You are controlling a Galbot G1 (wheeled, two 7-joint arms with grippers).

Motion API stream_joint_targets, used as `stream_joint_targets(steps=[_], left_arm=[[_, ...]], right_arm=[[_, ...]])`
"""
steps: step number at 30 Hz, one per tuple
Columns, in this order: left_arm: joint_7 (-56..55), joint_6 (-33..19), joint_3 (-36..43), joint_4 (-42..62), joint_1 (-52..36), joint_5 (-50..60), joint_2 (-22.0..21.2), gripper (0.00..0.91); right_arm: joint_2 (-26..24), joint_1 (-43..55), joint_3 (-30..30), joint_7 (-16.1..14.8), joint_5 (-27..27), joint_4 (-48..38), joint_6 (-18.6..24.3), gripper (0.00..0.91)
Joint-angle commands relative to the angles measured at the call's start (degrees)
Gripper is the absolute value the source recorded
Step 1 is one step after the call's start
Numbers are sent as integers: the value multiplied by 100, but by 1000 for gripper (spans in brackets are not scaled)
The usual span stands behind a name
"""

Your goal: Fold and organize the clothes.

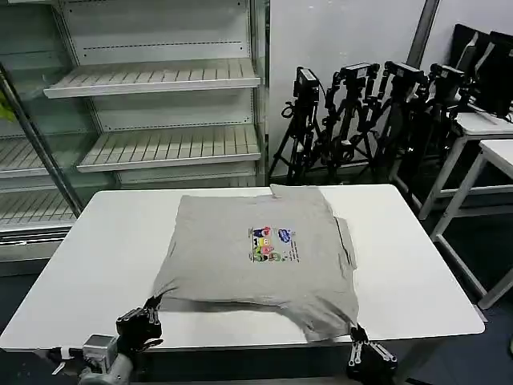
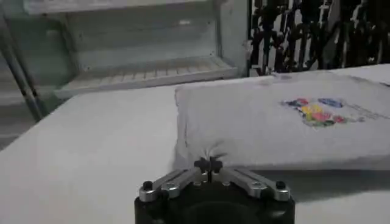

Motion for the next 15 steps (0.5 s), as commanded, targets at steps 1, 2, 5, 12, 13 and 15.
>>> stream_joint_targets(steps=[1, 2, 5, 12, 13, 15], left_arm=[[-1, -6, -196, -549, 314, 33, 14, 20], [-1, -11, -187, -515, 242, 32, 63, 20], [18, -34, -70, -213, -122, 29, 237, 20], [87, -78, 253, 534, -847, -57, 596, 20], [104, -69, 301, 624, -1021, -57, 627, 20], [129, -65, 393, 816, -1232, -57, 722, 20]], right_arm=[[-18, -88, 12, -4, 97, 474, 71, 0], [-32, 155, 53, 23, 203, 389, 53, 0], [-137, 940, 133, 111, 590, 23, -125, 0], [-556, 2174, 134, 226, 1101, -786, -321, 0], [-663, 2332, 137, 245, 1196, -901, -365, 0], [-816, 2649, 120, 282, 1343, -1078, -459, 0]])
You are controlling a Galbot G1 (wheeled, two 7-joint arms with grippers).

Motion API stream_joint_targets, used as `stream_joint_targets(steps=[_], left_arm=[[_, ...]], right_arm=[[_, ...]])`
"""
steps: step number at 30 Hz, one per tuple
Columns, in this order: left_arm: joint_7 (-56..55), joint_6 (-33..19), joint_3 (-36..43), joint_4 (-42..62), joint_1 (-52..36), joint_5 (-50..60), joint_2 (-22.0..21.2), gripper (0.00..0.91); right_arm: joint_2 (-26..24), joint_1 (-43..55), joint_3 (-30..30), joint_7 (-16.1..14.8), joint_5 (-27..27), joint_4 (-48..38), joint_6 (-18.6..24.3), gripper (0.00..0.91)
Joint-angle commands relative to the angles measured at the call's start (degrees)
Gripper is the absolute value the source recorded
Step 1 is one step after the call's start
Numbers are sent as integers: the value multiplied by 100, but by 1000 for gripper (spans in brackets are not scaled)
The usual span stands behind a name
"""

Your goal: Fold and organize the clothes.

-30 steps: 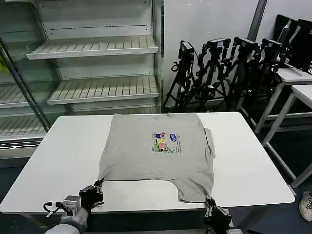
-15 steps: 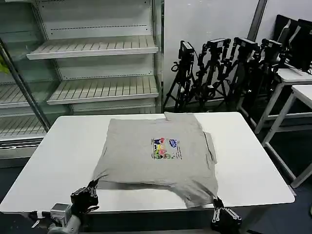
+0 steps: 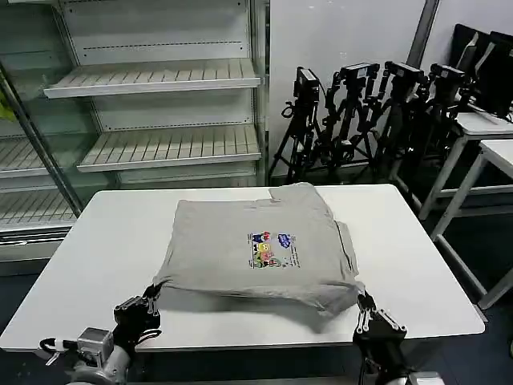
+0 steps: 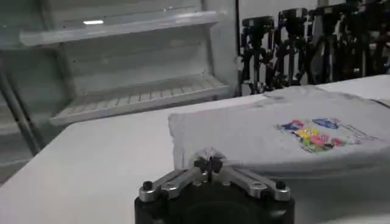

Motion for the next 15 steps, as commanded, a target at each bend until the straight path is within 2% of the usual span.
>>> stream_joint_targets(steps=[1, 10, 15], left_arm=[[35, -12, 228, 619, -813, -22, 319, 20], [66, 52, 683, 1641, -1811, 4, 523, 20], [96, 41, 1011, 2059, -2216, 73, 567, 20]], right_arm=[[-315, 1026, 66, 34, 439, -473, -147, 0], [-771, 2210, -198, 115, 946, -1479, -429, 0], [-869, 2580, -444, 90, 979, -1981, -566, 0]])
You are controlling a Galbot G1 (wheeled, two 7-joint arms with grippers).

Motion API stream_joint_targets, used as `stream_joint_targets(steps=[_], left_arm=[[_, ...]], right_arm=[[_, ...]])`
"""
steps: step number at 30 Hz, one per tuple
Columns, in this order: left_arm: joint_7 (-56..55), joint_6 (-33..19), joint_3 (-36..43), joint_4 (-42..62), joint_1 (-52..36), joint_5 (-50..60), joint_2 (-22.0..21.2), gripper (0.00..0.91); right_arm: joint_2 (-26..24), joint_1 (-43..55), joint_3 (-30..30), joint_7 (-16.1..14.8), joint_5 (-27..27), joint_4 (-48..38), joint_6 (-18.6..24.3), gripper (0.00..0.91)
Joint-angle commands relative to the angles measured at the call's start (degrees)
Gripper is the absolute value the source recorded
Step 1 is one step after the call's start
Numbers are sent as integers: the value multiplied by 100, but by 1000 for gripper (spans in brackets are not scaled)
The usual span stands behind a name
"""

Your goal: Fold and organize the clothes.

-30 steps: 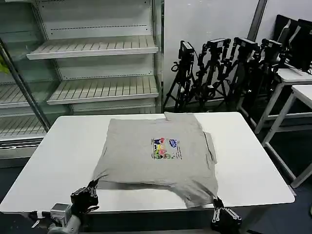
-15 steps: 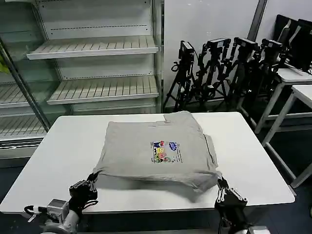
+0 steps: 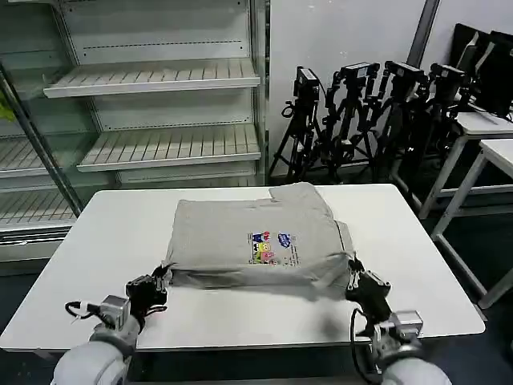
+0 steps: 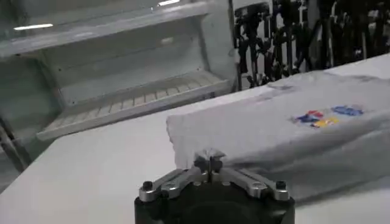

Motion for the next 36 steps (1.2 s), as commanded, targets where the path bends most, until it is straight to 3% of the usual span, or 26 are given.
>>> stream_joint_targets(steps=[1, 16, 18, 19, 20, 21, 22, 23, 29, 34, 36], left_arm=[[11, -15, 434, 881, -846, 41, 126, 20], [24, -92, 823, 1450, -1450, 229, 145, 30], [30, -114, 847, 1499, -1476, 279, 150, 60], [29, -122, 857, 1516, -1484, 293, 156, 131], [30, -128, 860, 1525, -1487, 293, 164, 282], [33, -128, 868, 1528, -1487, 291, 169, 403], [32, -129, 873, 1529, -1488, 291, 171, 756], [32, -129, 879, 1530, -1490, 289, 169, 907], [25, -131, 850, 1488, -1454, 253, 134, 907], [15, -134, 628, 1191, -1114, 215, 103, 907], [13, -137, 532, 1042, -976, 215, 89, 907]], right_arm=[[-258, 752, -126, 30, 266, -657, -121, 0], [-19, 1705, -677, -54, 6, -1746, -225, 0], [7, 1865, -765, -74, -34, -1878, -250, 0], [20, 1937, -807, -94, -71, -1948, -259, 0], [34, 1993, -851, -116, -122, -2008, -257, 30], [52, 2080, -897, -128, -161, -2110, -242, 907], [74, 2153, -936, -140, -214, -2194, -235, 907], [91, 2229, -984, -153, -239, -2276, -241, 907], [225, 2396, -1103, -182, -522, -2578, -153, 907], [273, 2218, -1057, -166, -742, -2472, 598, 907], [260, 2045, -973, -165, -758, -2306, 666, 907]])
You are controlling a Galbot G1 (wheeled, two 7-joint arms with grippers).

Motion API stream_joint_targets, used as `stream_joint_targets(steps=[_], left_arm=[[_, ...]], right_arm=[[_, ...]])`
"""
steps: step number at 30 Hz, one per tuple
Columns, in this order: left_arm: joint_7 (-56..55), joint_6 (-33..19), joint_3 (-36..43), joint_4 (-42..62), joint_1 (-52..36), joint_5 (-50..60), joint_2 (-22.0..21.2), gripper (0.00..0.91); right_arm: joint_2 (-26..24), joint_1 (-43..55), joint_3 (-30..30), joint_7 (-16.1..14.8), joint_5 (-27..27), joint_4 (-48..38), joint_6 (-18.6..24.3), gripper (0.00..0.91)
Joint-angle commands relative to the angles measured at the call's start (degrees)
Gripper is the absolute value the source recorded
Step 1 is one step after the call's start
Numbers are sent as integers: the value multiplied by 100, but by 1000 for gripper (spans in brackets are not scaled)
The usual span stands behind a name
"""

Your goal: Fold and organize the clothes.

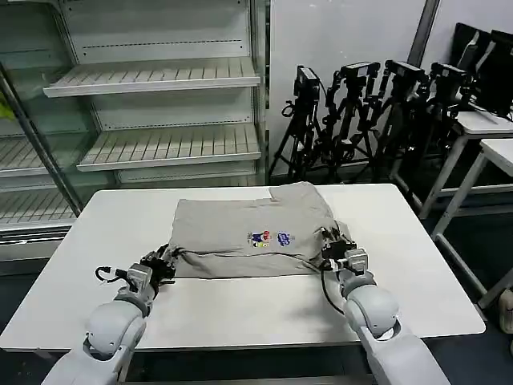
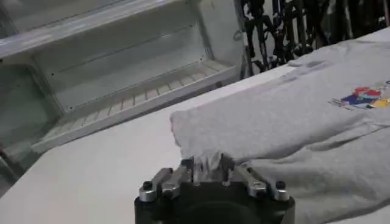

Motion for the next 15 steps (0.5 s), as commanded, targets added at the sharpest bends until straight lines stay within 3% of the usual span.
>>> stream_joint_targets(steps=[1, 8, 14, 15], left_arm=[[-2, -4, -177, -289, 318, 8, 2, 907], [-54, 11, -577, -569, 986, -218, -82, 907], [-63, 17, -520, -472, 1022, -360, -134, 907], [-65, 25, -488, -413, 966, -376, -141, 746]], right_arm=[[59, -68, -10, 11, -177, 81, 426, 907], [-22, -1304, 494, -32, -74, 1056, 168, 907], [100, -1471, 592, 23, 140, 1008, -177, 907], [123, -1445, 570, 32, 143, 891, -206, 907]])
